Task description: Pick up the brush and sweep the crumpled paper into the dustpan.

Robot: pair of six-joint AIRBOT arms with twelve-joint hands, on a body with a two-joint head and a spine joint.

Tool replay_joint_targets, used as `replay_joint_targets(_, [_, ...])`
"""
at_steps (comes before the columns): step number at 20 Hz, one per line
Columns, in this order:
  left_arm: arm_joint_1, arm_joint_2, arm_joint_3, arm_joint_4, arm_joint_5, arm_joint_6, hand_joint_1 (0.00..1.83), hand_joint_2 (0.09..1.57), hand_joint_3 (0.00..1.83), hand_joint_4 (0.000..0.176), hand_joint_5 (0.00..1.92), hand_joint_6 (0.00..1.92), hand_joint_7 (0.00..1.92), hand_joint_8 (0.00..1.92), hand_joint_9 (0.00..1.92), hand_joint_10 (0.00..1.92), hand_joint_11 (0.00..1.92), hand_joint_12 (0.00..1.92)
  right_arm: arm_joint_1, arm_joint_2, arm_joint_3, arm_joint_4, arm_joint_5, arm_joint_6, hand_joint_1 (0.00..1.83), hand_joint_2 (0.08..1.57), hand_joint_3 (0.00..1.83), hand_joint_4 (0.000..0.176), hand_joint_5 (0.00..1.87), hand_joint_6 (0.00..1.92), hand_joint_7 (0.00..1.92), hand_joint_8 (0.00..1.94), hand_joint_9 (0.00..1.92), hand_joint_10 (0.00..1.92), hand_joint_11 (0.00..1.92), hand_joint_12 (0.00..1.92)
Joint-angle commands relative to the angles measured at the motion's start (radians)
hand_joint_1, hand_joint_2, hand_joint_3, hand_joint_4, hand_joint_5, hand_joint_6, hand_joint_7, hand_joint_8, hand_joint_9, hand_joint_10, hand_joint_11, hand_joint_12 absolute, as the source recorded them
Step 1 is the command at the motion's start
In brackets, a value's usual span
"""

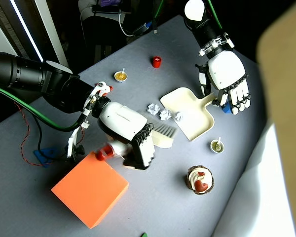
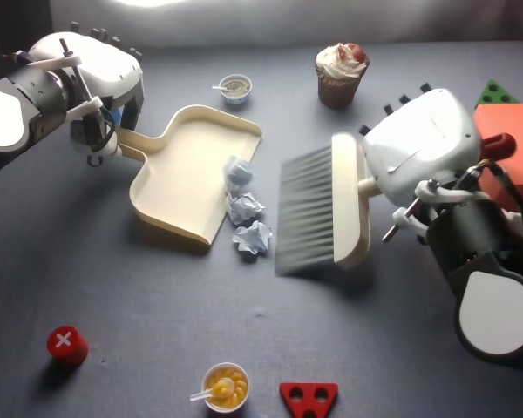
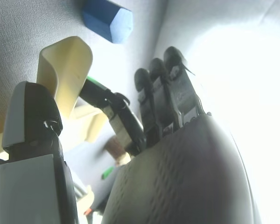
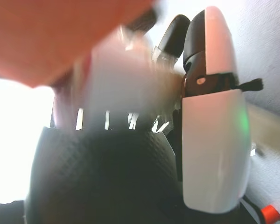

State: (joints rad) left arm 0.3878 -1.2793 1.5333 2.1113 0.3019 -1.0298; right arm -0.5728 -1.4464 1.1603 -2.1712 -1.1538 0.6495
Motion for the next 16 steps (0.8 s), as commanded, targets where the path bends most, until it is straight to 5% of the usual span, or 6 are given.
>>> replay_joint_targets(1, [-0.008, 0.01, 0.008, 0.035, 0.08, 0.003, 1.17, 1.08, 0.0, 0.0, 1.06, 0.84, 0.4, 0.01, 0.3, 0.0, 0.27, 0.02, 0.002, 0.013, 0.006, -0.098, -0.097, -0.011, 1.2, 1.1, 0.01, 0.0, 1.0, 1.82, 1.07, 1.94, 1.18, 1.92, 1.26, 1.92])
replay_joint_targets(3, [-0.008, 0.01, 0.008, 0.035, 0.081, -0.001, 1.16, 1.09, 0.0, 0.0, 1.02, 0.9, 0.39, 0.0, 0.28, 0.0, 0.25, 0.01, 0.0, 0.03, -0.001, -0.106, -0.097, -0.011, 1.23, 1.16, 0.0, 0.0, 0.99, 1.92, 1.09, 1.94, 1.2, 1.92, 1.27, 1.92])
replay_joint_targets(5, [-0.009, 0.009, 0.008, 0.035, 0.081, -0.002, 1.16, 1.09, 0.0, 0.0, 1.04, 0.88, 0.4, 0.0, 0.3, 0.0, 0.26, 0.02, 0.0, 0.049, -0.01, -0.108, -0.097, -0.011, 1.33, 1.16, 0.0, 0.157, 0.85, 1.92, 1.06, 1.94, 1.21, 1.92, 1.28, 1.92])
replay_joint_targets(6, [-0.009, 0.009, 0.008, 0.035, 0.081, -0.003, 1.16, 1.09, 0.0, 0.0, 1.03, 0.88, 0.4, 0.0, 0.3, 0.0, 0.26, 0.02, 0.0, 0.06, -0.017, -0.111, -0.097, -0.012, 1.37, 1.19, 0.01, 0.172, 0.83, 1.92, 1.06, 1.94, 1.22, 1.92, 1.29, 1.92])
replay_joint_targets(16, [-0.014, 0.009, 0.006, 0.036, 0.081, -0.006, 1.16, 1.1, 0.0, 0.0, 1.01, 0.92, 0.37, 0.0, 0.29, 0.0, 0.26, 0.02, 0.086, 0.199, -0.163, -0.063, -0.028, -0.219, 1.57, 1.25, 0.01, 0.176, 0.82, 1.92, 0.96, 1.94, 1.12, 1.92, 1.21, 1.92])
